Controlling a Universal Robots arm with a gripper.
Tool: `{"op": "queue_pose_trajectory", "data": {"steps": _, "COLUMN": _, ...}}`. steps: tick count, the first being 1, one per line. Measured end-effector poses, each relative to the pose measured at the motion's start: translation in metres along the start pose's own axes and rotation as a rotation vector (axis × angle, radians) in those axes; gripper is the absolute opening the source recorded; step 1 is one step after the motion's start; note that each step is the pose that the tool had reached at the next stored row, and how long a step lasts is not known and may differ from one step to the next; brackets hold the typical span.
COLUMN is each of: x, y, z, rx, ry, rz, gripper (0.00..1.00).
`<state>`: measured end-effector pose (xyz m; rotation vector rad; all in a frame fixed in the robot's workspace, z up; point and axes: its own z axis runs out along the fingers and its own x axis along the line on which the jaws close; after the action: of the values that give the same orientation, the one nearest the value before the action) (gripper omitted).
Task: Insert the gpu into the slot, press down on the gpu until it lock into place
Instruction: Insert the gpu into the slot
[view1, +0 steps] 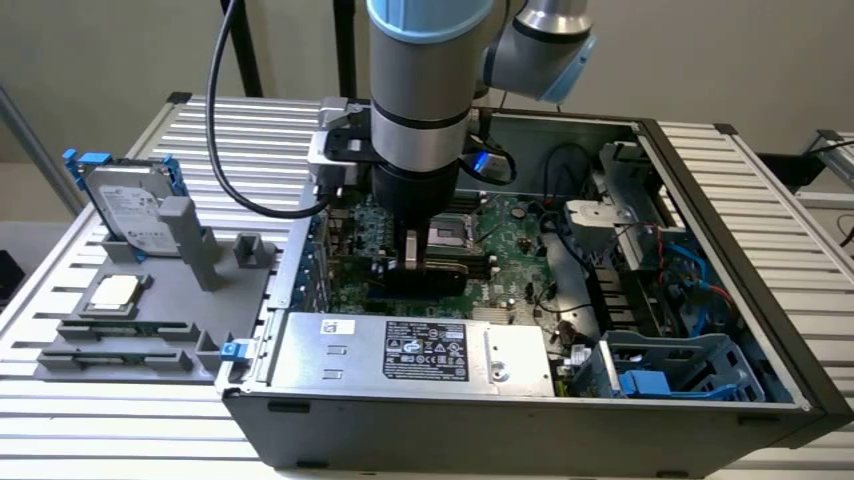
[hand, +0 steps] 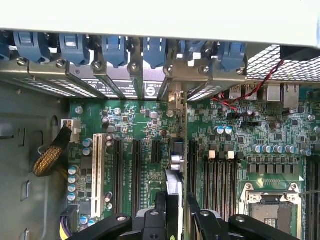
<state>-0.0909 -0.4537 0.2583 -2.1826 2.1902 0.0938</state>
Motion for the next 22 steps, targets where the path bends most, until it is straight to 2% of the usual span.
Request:
{"op": "queue_pose_trajectory", "data": {"steps": 4, "x": -0.0005, "y": 0.0001, "z": -0.0061, "rx": -0.0022, "ry": 0.0000, "rz": 0.000, "gripper": 0.26}}
{"op": "queue_pose_trajectory", "data": {"steps": 8, "x": -0.0004, "y": 0.0001, "z": -0.0062, "rx": -0.0040, "ry": 0.0010, "rz": 0.000, "gripper": 0.26}}
{"op": "queue_pose_trajectory", "data": {"steps": 11, "x": -0.0001, "y": 0.0001, "z": -0.0062, "rx": -0.0051, "ry": 0.0045, "rz": 0.000, "gripper": 0.26}}
{"op": "queue_pose_trajectory", "data": {"steps": 14, "x": 0.0002, "y": 0.0000, "z": -0.0058, "rx": -0.0055, "ry": 0.0135, "rz": 0.001, "gripper": 0.26}}
{"op": "queue_pose_trajectory", "data": {"steps": 15, "x": 0.0002, "y": 0.0000, "z": -0.0053, "rx": -0.0058, "ry": 0.0148, "rz": 0.001, "gripper": 0.26}}
{"op": "queue_pose_trajectory", "data": {"steps": 19, "x": 0.0004, "y": 0.0000, "z": -0.0033, "rx": -0.0096, "ry": 0.0154, "rz": 0.001, "gripper": 0.26}}
{"op": "queue_pose_trajectory", "data": {"steps": 22, "x": 0.0004, "y": 0.0000, "z": -0.0030, "rx": -0.0149, "ry": 0.0155, "rz": 0.001, "gripper": 0.26}}
